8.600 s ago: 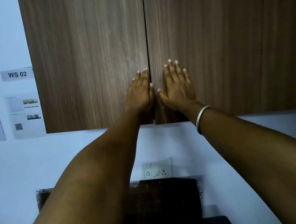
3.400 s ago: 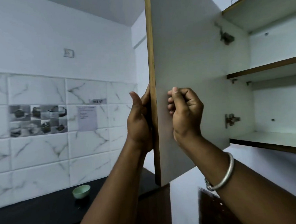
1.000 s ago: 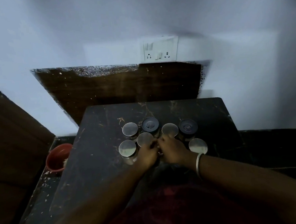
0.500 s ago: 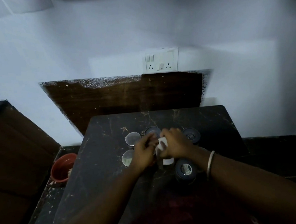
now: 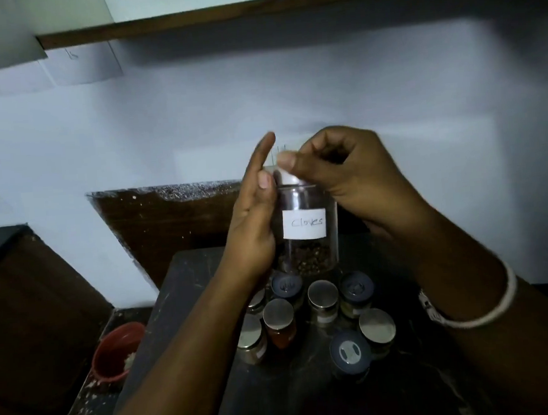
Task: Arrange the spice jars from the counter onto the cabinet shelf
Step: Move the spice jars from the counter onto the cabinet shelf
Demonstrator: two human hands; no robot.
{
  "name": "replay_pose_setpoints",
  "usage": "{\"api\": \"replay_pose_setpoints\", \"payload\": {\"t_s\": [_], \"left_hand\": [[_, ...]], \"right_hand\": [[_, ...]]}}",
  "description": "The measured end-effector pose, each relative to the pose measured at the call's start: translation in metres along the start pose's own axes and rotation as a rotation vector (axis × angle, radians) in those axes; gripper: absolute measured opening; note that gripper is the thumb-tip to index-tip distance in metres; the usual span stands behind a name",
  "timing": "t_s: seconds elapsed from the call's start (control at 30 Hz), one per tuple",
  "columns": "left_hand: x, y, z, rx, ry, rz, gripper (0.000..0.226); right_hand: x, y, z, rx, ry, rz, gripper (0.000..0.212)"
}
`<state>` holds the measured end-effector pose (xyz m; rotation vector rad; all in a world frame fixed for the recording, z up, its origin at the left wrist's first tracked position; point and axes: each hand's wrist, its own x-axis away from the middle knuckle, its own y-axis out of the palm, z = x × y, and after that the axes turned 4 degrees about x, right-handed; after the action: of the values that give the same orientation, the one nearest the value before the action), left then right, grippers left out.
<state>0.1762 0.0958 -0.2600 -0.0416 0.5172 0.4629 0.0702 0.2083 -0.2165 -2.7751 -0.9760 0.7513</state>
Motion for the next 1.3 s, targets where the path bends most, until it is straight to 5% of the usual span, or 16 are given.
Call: {"api": "replay_pose_setpoints", "payload": {"t_s": [0.2, 0.3, 1.3], "left_hand": [[-0.008, 0.017, 0.053, 0.224, 0.049, 0.021, 0.051], [-0.007, 0.023, 0.055, 0.209, 0.057, 0.019, 0.050], [-0.007, 0.024, 0.041, 0.191, 0.015, 0.007, 0.048]], "right_hand": [[0.019, -0.006, -0.034, -0.439, -0.169, 0.093, 0.023], [0.025, 0.000, -0.031, -0.507, -0.188, 0.147, 0.030], [0.032, 0.007, -0.027, -0.524, -0.181, 0.194, 0.034]]}}
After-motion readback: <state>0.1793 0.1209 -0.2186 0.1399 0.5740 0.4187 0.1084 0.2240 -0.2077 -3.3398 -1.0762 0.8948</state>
